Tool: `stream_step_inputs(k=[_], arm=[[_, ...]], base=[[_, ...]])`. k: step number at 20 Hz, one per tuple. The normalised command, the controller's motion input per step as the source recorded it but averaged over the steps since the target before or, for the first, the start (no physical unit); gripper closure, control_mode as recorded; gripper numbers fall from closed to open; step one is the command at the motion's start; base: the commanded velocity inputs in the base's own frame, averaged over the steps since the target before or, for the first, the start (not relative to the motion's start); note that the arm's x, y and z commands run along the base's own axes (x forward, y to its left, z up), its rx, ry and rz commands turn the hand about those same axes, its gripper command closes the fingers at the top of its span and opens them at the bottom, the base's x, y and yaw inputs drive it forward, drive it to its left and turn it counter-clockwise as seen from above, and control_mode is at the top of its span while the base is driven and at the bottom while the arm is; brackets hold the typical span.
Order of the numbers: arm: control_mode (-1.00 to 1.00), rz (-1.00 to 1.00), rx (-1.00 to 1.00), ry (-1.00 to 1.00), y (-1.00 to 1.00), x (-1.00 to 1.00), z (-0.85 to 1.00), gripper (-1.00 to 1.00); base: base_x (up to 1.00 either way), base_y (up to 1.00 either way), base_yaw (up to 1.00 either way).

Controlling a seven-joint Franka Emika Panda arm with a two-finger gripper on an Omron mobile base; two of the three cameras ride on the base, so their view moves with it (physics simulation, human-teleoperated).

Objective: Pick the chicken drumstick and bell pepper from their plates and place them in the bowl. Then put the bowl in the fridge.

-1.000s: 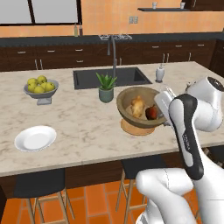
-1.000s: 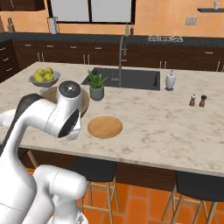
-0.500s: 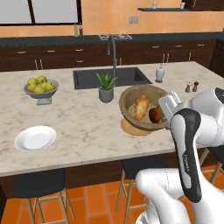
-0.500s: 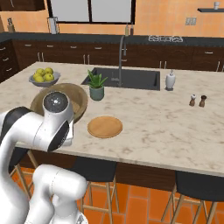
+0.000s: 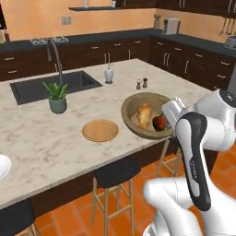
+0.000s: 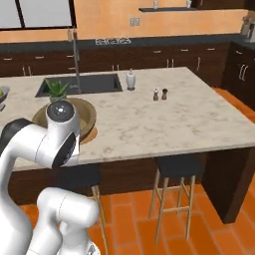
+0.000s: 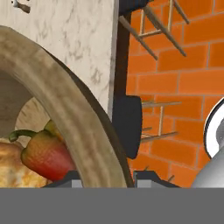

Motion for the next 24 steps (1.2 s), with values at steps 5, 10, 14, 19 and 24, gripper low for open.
stream_step_inputs(k=[5, 10, 14, 19, 24], arm=[[1.0, 0.0, 0.0, 0.0, 0.0, 0.0, 0.0, 1.0], [1.0, 0.0, 0.0, 0.0, 0.0, 0.0, 0.0, 1.0], [1.0, 0.0, 0.0, 0.0, 0.0, 0.0, 0.0, 1.0], [1.0, 0.0, 0.0, 0.0, 0.0, 0.0, 0.0, 1.0], [1.0, 0.0, 0.0, 0.0, 0.0, 0.0, 0.0, 1.0]], base=[[-0.09, -0.18, -0.82], [0.17, -0.51, -0.84], [0.96, -0.44, -0.23], [1.0, -0.7, 0.0], [1.0, -0.82, 0.03]])
